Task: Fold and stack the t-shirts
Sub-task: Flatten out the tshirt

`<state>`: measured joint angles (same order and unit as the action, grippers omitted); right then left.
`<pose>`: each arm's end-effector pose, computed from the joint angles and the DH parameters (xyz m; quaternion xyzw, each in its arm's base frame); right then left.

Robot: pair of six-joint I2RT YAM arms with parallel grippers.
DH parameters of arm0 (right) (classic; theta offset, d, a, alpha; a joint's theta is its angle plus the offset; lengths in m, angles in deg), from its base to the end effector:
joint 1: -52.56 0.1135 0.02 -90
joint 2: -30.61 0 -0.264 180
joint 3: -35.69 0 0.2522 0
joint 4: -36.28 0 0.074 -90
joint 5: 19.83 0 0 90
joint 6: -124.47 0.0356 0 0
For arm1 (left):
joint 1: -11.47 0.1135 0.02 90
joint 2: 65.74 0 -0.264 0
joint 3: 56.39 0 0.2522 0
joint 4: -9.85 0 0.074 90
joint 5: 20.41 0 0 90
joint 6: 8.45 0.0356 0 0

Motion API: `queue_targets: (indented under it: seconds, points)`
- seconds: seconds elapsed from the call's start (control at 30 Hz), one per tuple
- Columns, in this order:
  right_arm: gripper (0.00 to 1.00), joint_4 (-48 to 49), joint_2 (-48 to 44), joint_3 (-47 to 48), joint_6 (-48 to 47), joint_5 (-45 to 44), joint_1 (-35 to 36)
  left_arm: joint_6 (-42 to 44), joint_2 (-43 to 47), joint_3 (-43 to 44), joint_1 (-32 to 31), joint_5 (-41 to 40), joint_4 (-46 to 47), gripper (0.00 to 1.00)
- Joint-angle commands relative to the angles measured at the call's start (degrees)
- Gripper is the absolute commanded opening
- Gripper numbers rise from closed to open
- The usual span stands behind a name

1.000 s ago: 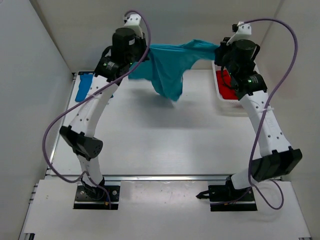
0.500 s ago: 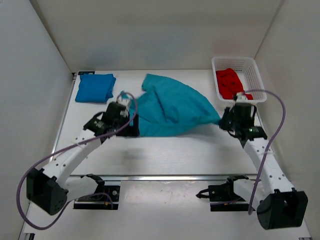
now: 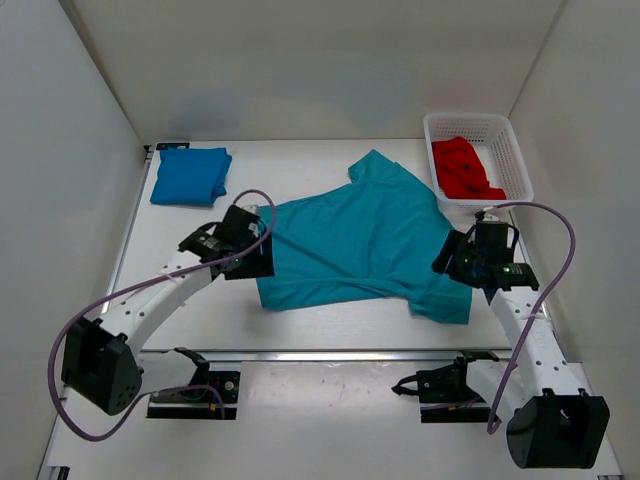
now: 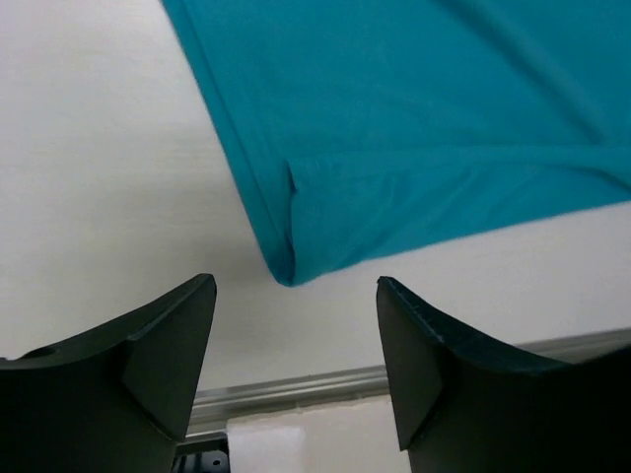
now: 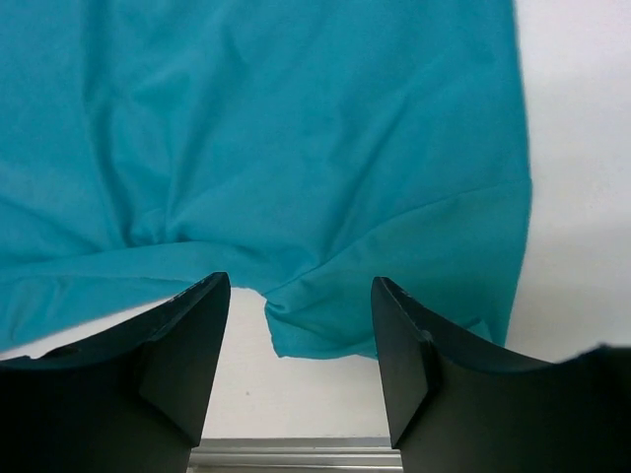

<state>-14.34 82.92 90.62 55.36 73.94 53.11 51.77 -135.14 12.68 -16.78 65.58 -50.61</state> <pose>0.1838 0.0041 0.2525 0.1531 0.9205 0.0968 0.3462 0.2062 -0.1080 0.2636 -0.0217 0.9669 -0.0926 0.2368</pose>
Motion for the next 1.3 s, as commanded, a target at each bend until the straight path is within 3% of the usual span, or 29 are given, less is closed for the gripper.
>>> queue_targets:
  seconds: [0.0, 0.07, 0.17, 0.47, 0.67, 0.77, 1.07, 1.2, 1.27]
  points:
    - [0.56, -1.10, -0.81, -0.29, 3.98, -1.93, -4.05, 1.30, -0.64, -3.87, -4.35, -0.04, 0.63, 0.72]
    - [0.56, -0.49, -1.77, -2.92, 5.91, -0.96, -6.52, 1.48, -2.21, -6.16, -4.01, 3.12, 2.13, 0.65]
    - [0.55, -0.31, -1.08, -4.86, 6.88, 0.80, -7.33, 0.95, -5.12, -7.23, -5.15, 1.82, 4.77, 0.63]
    - [0.52, 0.57, 0.86, -11.63, 10.05, 2.74, -4.95, 0.95, -11.80, -3.19, -4.62, -0.29, 12.59, 0.62]
    - [0.51, -0.67, -0.81, -11.46, 10.14, 0.97, -7.58, 3.23, -18.03, -1.26, -4.71, -3.10, 14.01, 0.55]
    - [0.50, -1.63, -2.04, -11.29, 9.70, 0.98, -10.22, 2.80, -20.59, -0.99, -4.80, -3.11, 13.12, 0.47]
    - [0.50, -3.31, -0.55, -9.44, 8.56, -0.96, -12.69, 2.53, -20.86, -3.80, -4.53, -4.43, 14.17, 0.39]
    - [0.50, -4.18, -0.11, -10.05, 10.40, 0.10, -12.77, 2.62, -21.47, -2.75, -5.49, -2.32, 14.44, 0.22]
    - [0.50, -4.36, -0.46, -11.02, 11.28, 0.18, -13.04, 3.41, -21.21, -3.10, -6.38, -1.18, 15.05, 0.07]
